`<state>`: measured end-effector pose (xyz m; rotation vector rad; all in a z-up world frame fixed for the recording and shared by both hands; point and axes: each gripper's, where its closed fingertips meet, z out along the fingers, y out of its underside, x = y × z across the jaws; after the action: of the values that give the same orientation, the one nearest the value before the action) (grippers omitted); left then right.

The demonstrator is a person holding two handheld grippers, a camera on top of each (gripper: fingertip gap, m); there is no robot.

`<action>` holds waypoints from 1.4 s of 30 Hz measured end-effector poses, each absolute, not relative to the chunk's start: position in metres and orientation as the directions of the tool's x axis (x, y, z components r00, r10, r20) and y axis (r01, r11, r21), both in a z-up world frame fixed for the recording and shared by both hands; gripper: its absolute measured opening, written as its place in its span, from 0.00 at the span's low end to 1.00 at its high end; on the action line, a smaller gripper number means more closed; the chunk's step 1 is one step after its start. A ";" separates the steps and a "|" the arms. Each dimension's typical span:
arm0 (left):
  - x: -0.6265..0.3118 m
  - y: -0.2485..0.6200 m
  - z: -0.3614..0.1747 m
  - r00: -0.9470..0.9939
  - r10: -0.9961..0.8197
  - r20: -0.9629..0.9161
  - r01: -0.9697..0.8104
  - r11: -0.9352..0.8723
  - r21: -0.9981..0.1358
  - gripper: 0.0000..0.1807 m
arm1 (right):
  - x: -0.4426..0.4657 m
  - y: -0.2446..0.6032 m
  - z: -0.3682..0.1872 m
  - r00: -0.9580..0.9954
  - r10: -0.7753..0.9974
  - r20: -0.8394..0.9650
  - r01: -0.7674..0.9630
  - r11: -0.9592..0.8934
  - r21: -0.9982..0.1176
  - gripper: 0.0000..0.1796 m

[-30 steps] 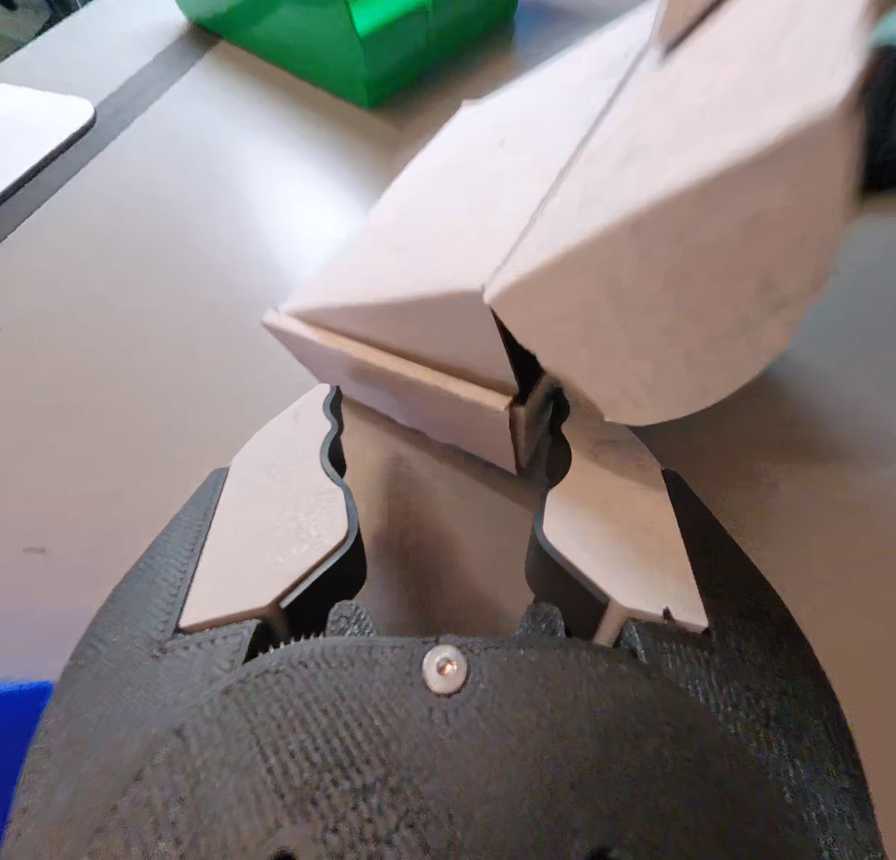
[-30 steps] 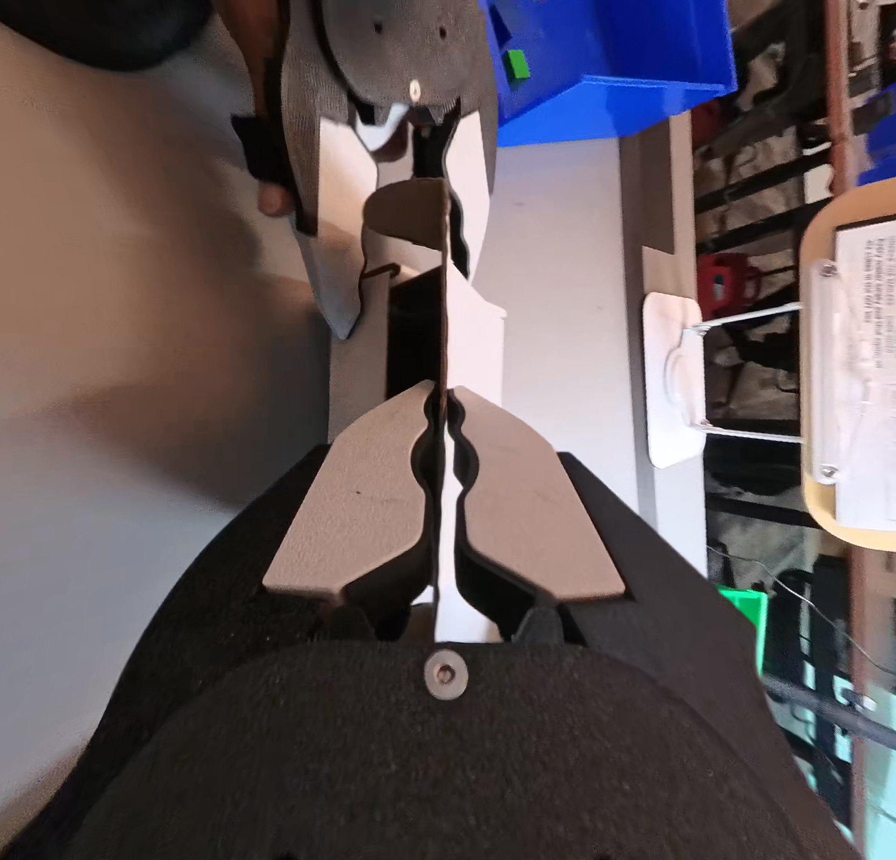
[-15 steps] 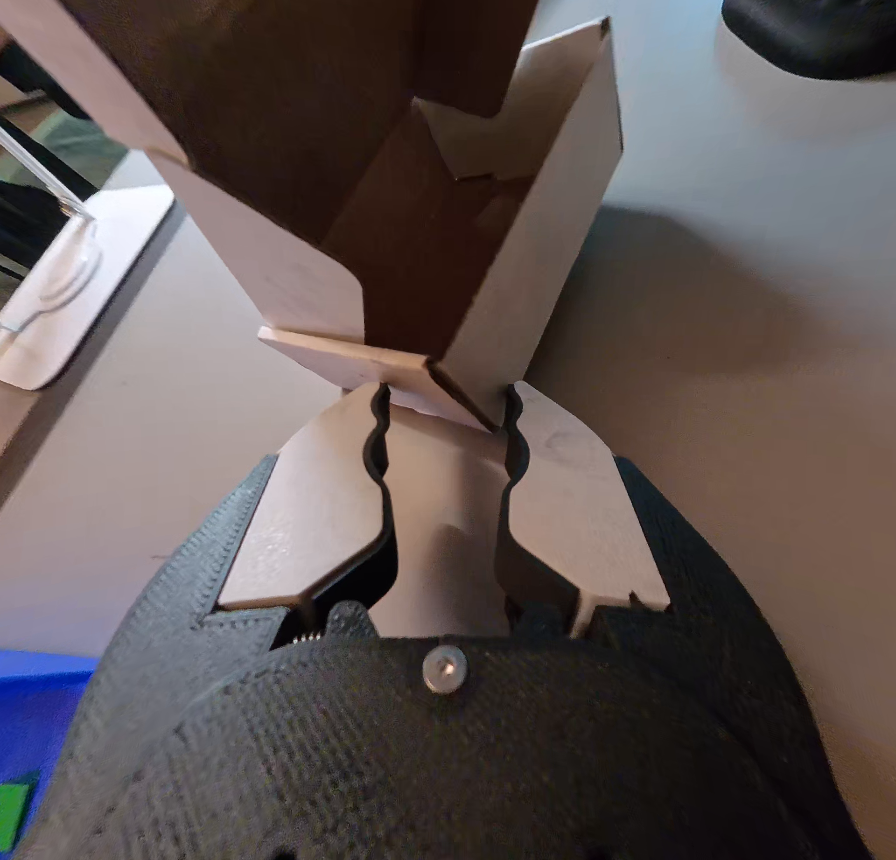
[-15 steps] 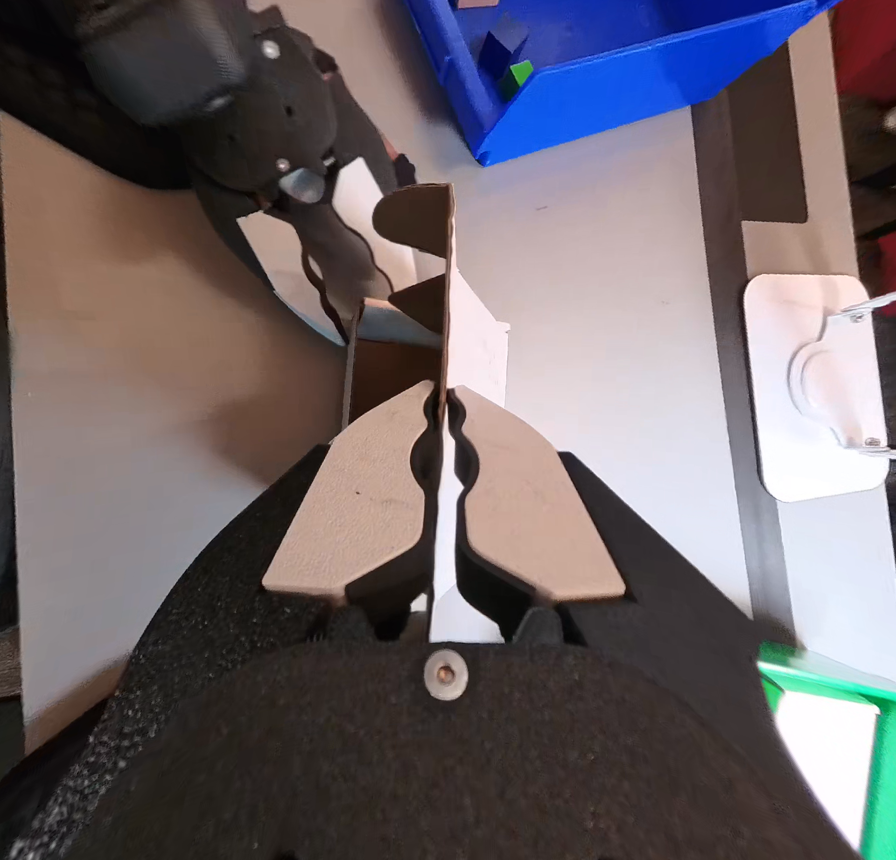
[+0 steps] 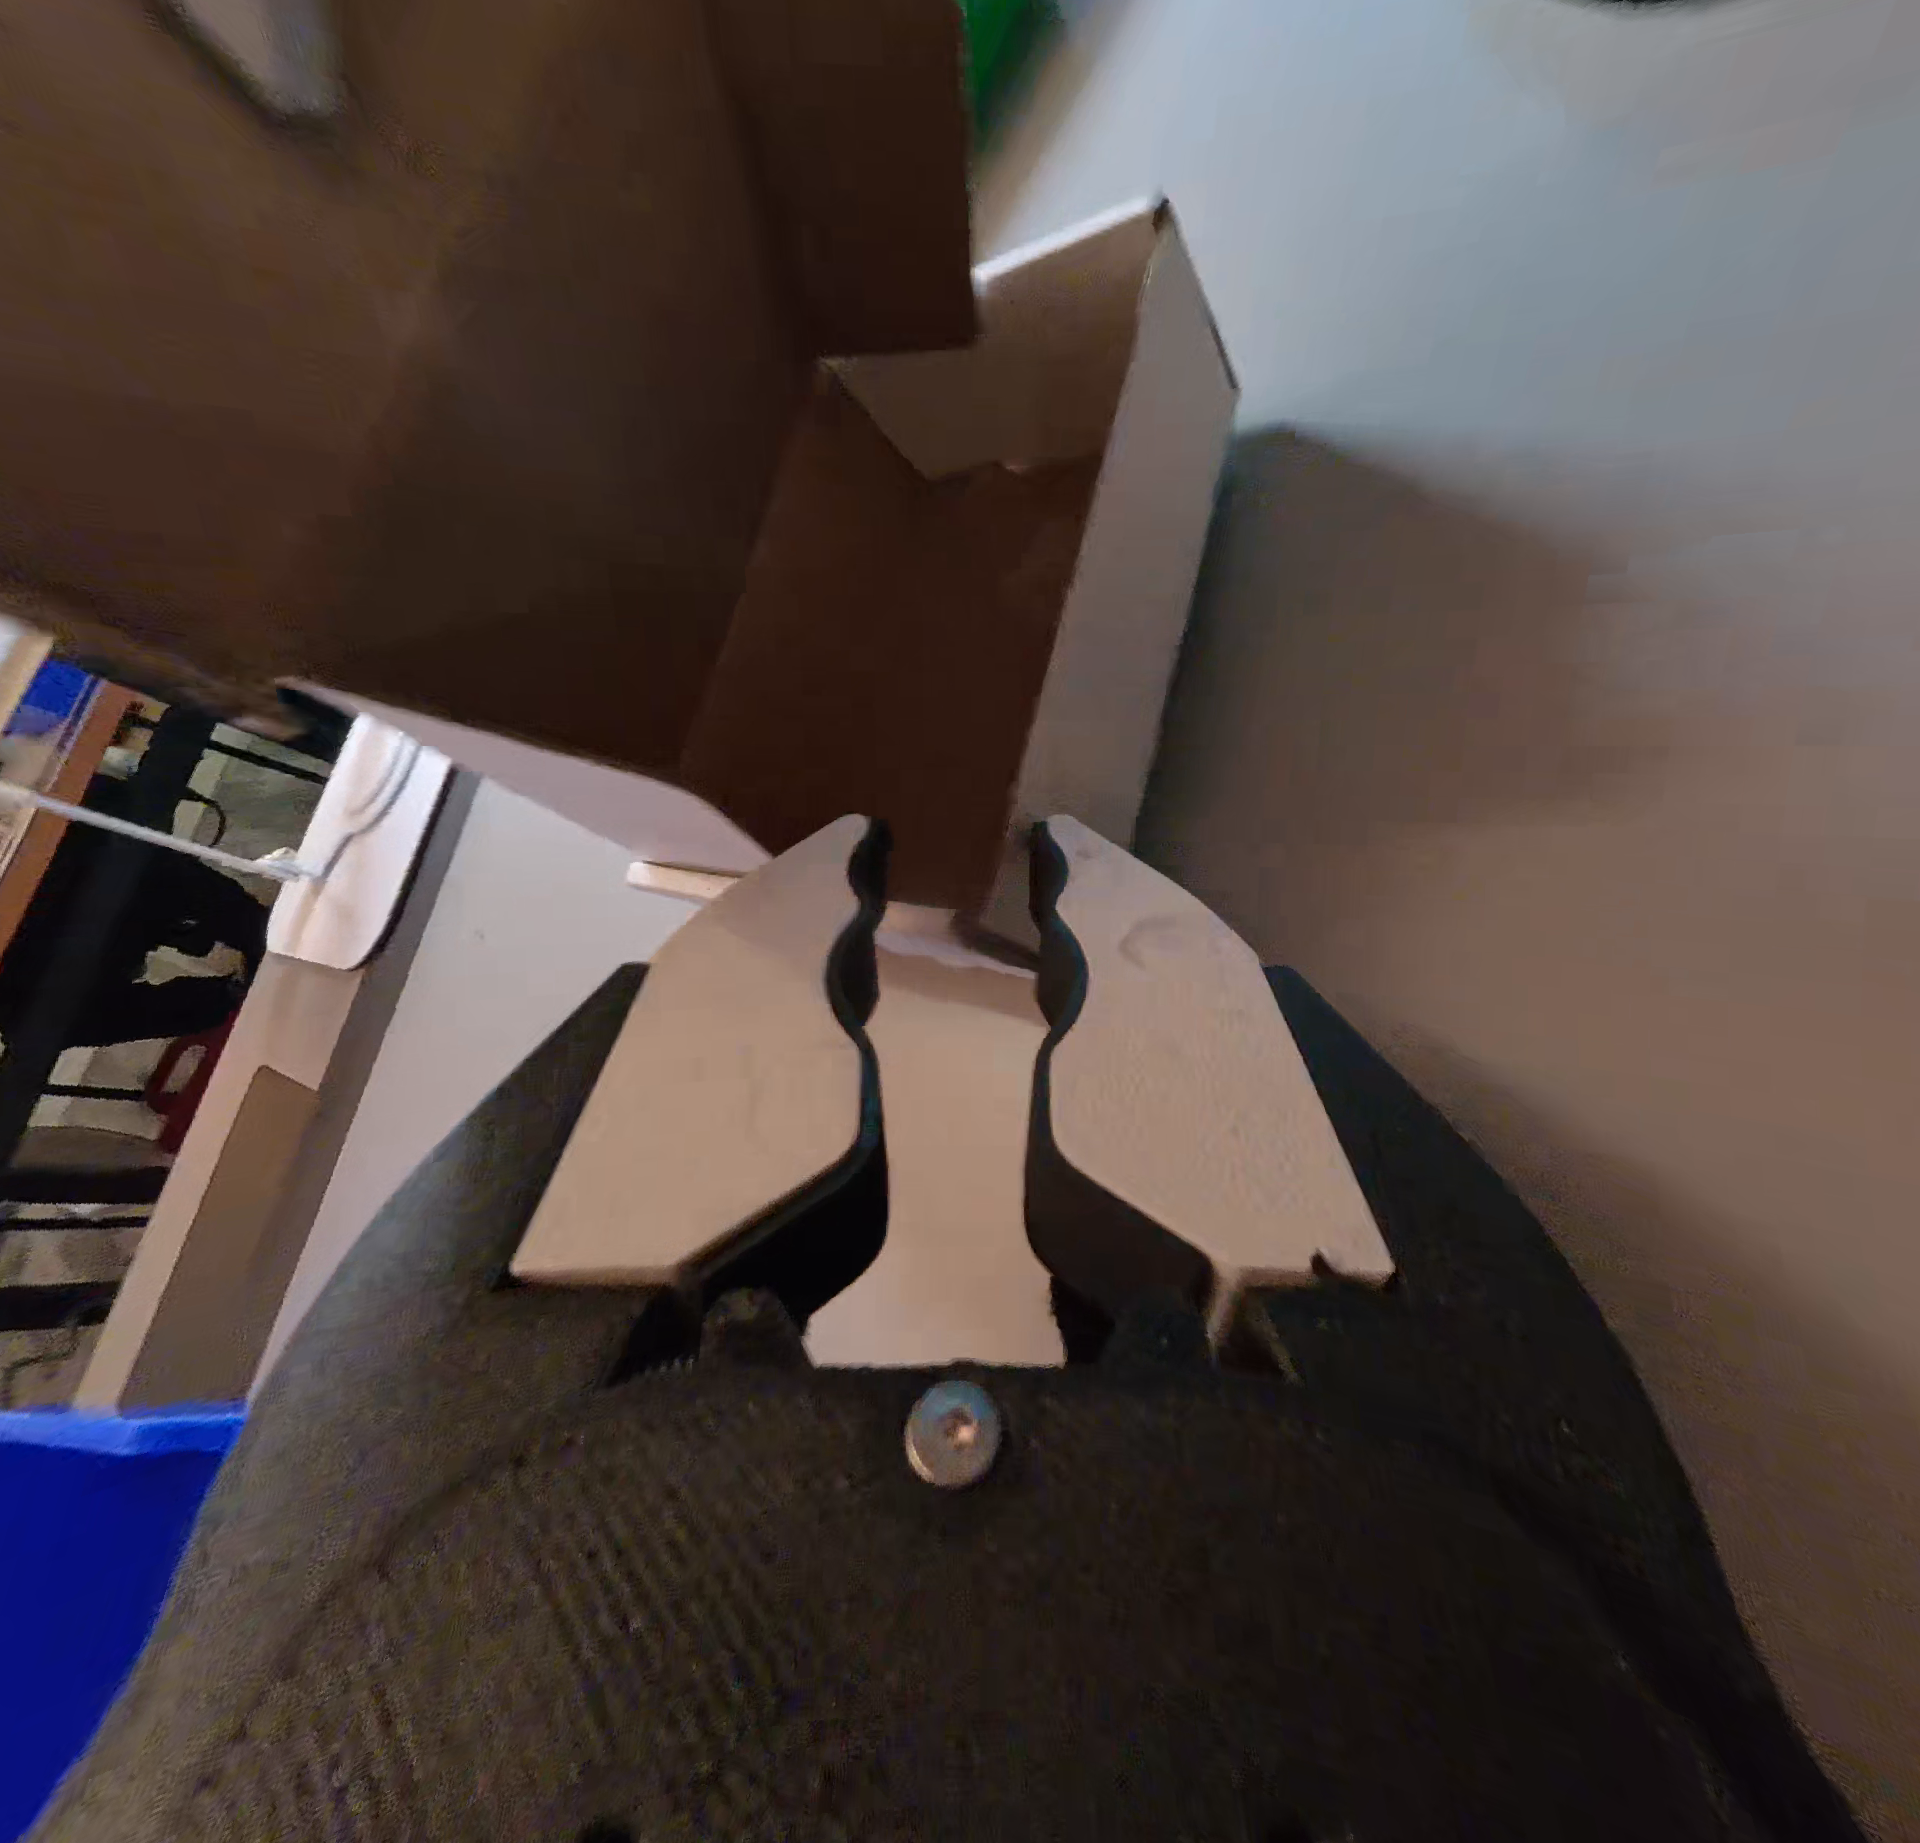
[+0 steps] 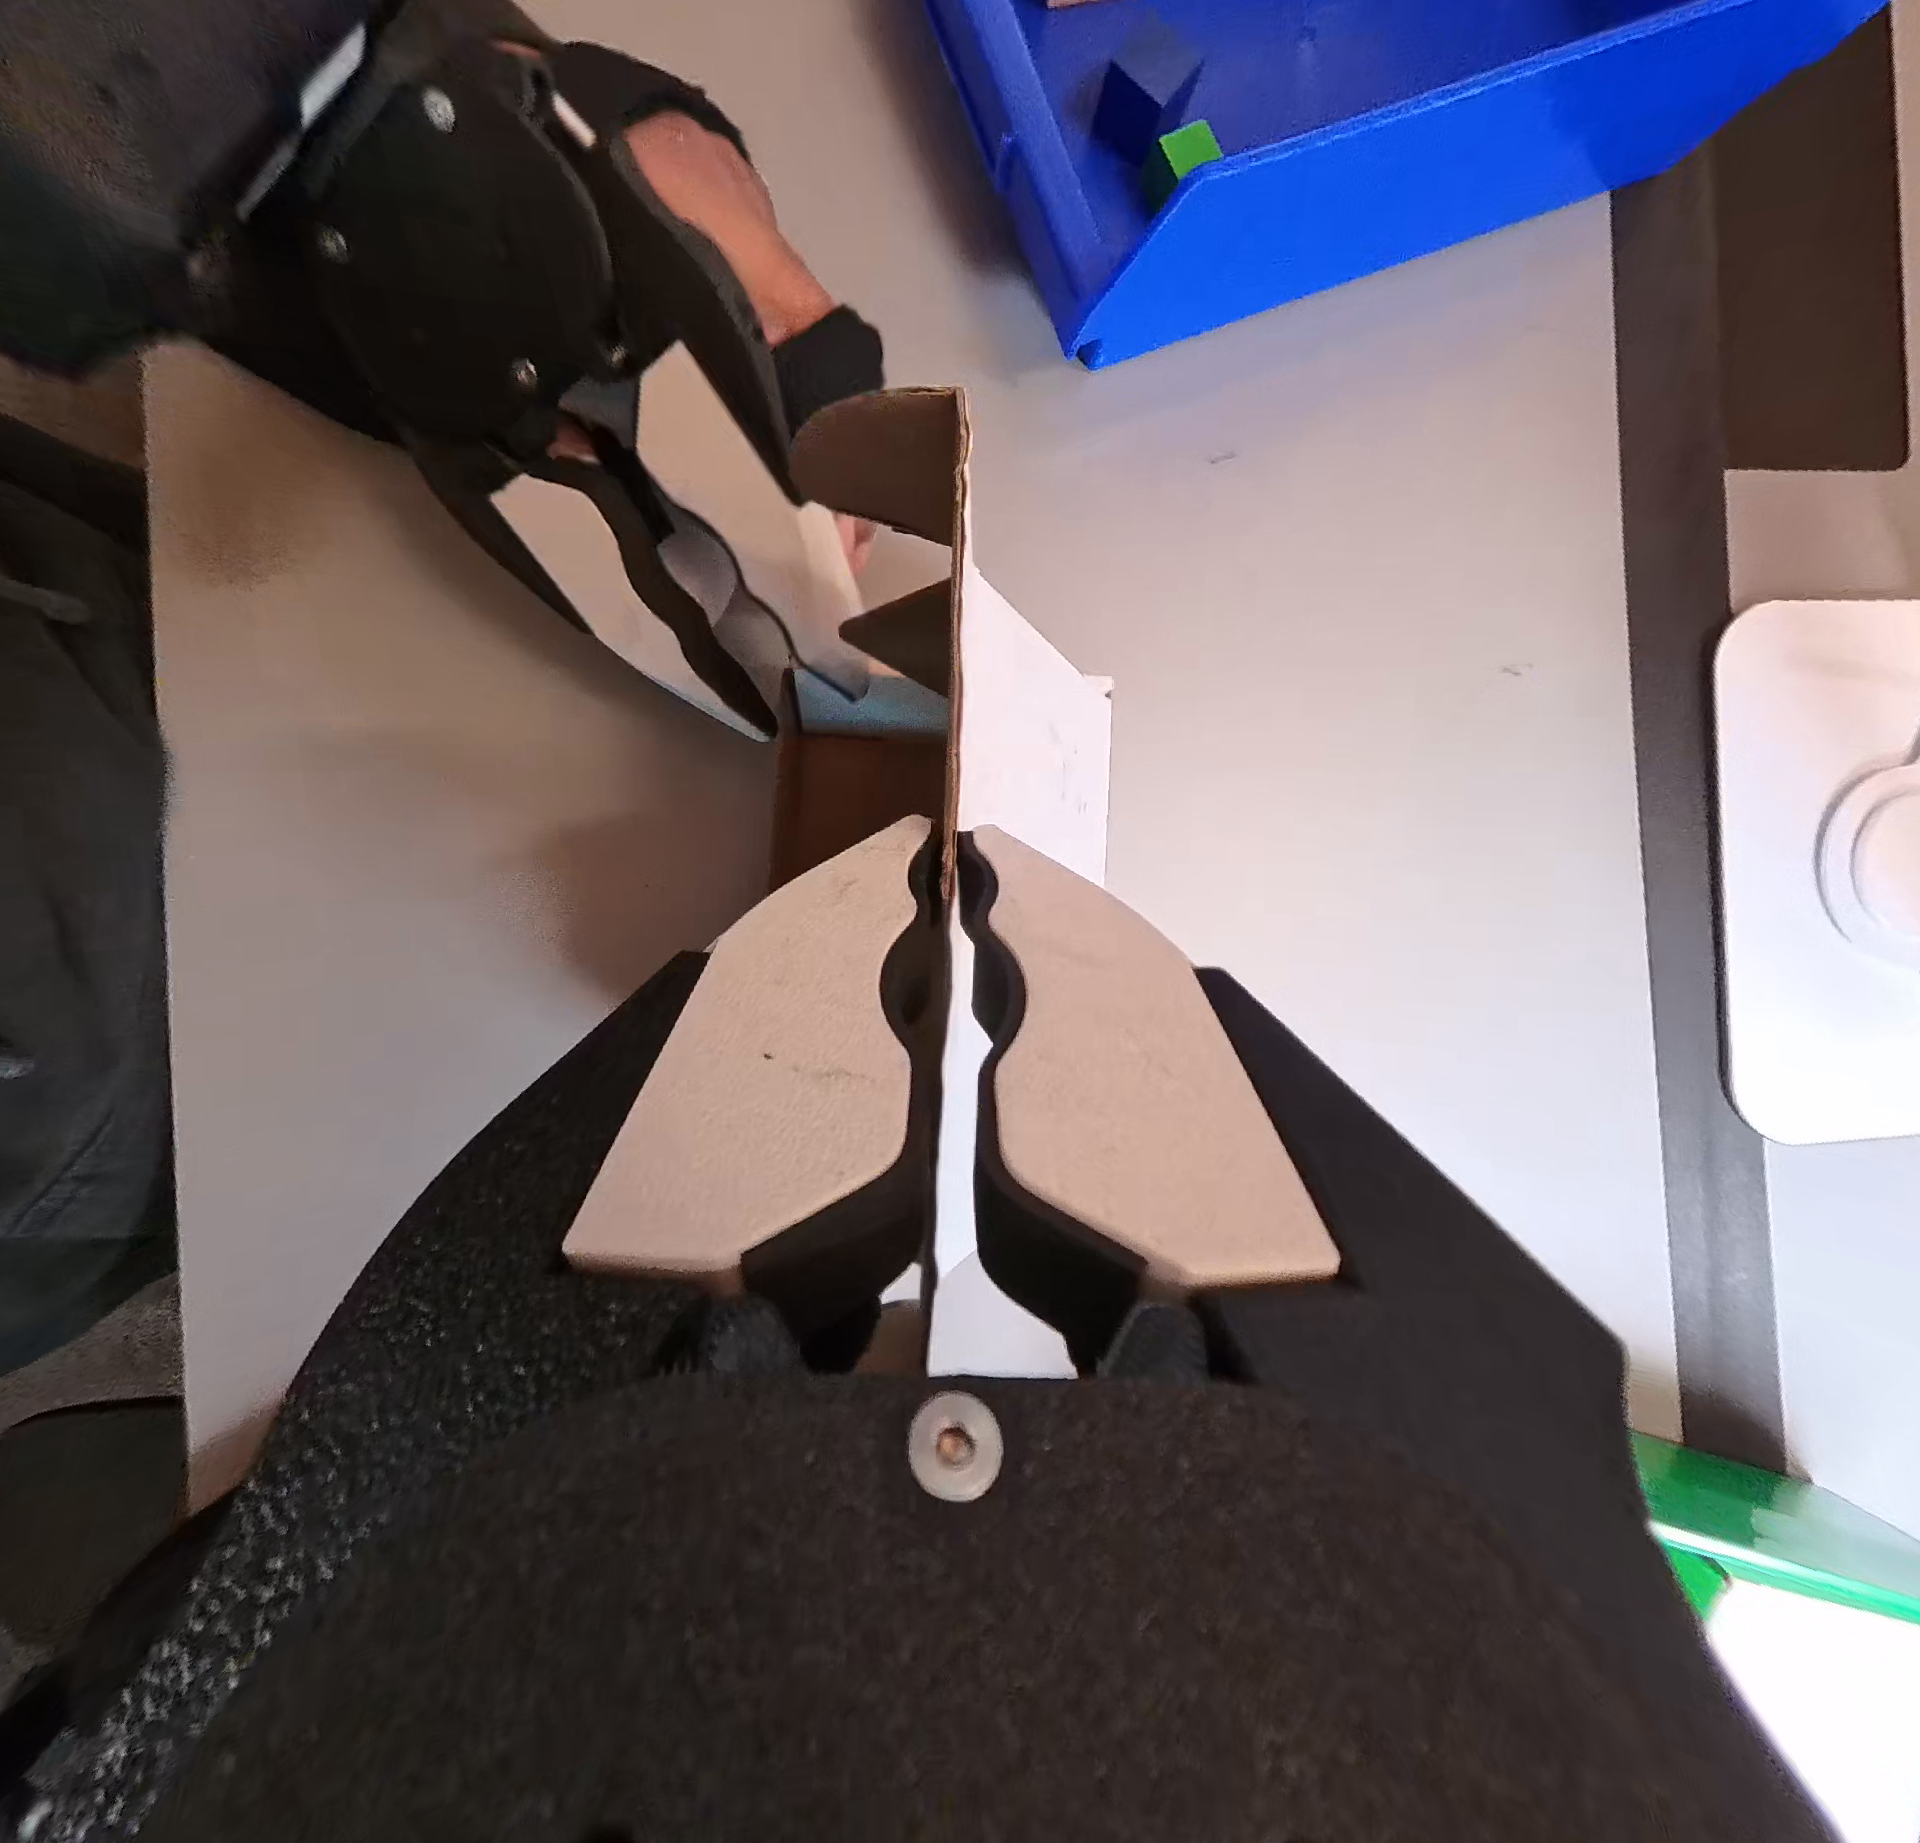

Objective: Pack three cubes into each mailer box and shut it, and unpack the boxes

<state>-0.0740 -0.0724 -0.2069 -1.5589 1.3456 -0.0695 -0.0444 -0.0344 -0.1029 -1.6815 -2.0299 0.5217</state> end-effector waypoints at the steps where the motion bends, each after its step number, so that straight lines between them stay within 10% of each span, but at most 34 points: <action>1: -0.073 -0.075 -0.212 0.337 -0.761 -0.554 -0.722 0.169 -0.671 0.08 | -0.045 -0.034 -0.103 -0.155 0.982 0.105 0.816 0.188 -0.547 0.01; 10: -0.070 -0.085 -0.217 0.253 -0.774 -0.581 -0.769 0.203 -0.606 0.03 | -0.051 0.020 -0.088 -0.117 0.973 0.200 0.840 0.204 -0.502 0.01; 19: -0.068 -0.092 -0.218 0.246 -0.810 -0.532 -0.739 0.199 -0.644 0.02 | -0.053 0.108 -0.157 -0.224 0.847 0.483 0.949 0.303 -0.091 0.03; 32: -0.062 -0.100 -0.215 0.252 -0.853 -0.457 -0.676 0.183 -0.714 0.02 | -0.059 0.113 -0.218 -0.229 0.899 0.374 0.954 0.283 -0.096 0.06; 42: -0.058 -0.100 -0.214 0.272 -0.863 -0.425 -0.645 0.165 -0.746 0.02 | -0.070 0.115 -0.140 -0.097 0.864 0.495 0.899 0.289 -0.329 0.26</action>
<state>-0.0584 -0.0998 -0.2138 -1.5518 1.4449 -0.2766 -0.0699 0.1152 -0.1398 -1.5715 -1.9531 -0.0745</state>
